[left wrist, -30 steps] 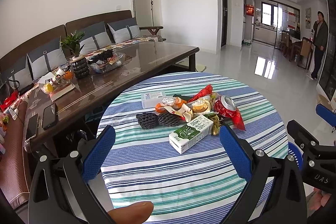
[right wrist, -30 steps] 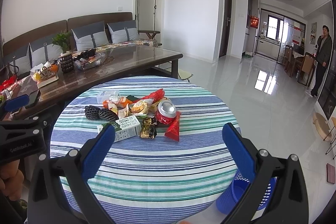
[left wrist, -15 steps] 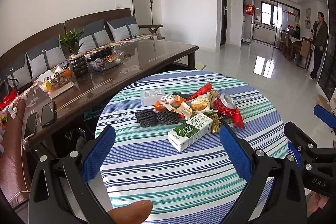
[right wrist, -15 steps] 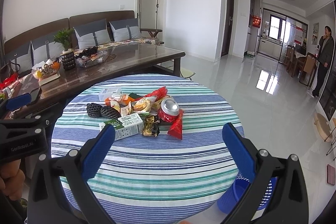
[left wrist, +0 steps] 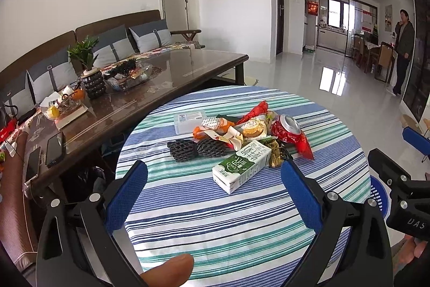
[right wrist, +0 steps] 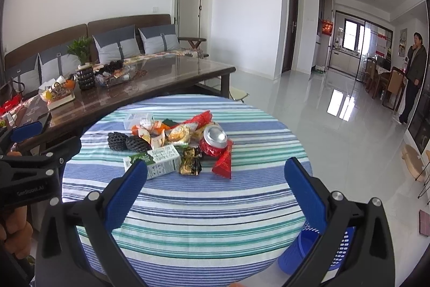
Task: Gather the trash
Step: 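Grasp the green milk carton with left gripper while right gripper grasps red snack wrapper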
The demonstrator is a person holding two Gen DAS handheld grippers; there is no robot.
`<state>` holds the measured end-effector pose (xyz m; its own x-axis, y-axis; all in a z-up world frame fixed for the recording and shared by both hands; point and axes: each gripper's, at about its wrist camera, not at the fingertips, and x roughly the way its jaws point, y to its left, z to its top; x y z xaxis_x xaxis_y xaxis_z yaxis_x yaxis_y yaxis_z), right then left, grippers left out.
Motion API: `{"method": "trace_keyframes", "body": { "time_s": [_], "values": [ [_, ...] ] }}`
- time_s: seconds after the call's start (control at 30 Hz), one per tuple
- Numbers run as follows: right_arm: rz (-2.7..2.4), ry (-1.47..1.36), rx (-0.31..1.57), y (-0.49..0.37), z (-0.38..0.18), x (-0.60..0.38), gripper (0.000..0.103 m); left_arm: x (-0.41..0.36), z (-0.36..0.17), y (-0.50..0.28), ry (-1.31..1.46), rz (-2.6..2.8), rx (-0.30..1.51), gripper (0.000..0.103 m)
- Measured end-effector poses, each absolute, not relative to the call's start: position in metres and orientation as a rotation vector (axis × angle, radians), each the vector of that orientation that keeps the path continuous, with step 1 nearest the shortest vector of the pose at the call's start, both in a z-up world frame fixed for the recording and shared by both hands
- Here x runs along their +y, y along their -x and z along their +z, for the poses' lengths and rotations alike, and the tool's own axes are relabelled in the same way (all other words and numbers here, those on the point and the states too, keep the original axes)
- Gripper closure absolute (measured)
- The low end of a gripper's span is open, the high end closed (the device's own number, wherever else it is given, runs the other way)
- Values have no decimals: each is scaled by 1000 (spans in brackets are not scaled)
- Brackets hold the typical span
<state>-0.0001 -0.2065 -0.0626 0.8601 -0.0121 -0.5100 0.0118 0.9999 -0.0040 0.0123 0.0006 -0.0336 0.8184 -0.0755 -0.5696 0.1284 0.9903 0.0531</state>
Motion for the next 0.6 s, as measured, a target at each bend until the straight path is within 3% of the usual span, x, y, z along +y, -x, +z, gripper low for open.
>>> {"method": "trace_keyframes", "body": {
  "time_s": [0.37, 0.6],
  "values": [
    [-14, -4, 639, -39, -107, -226, 5, 14, -93, -71, -43, -199, 770, 5],
    [74, -58, 810, -112, -153, -253, 5, 3, -134, -140, -220, -413, 860, 5]
  ]
}}
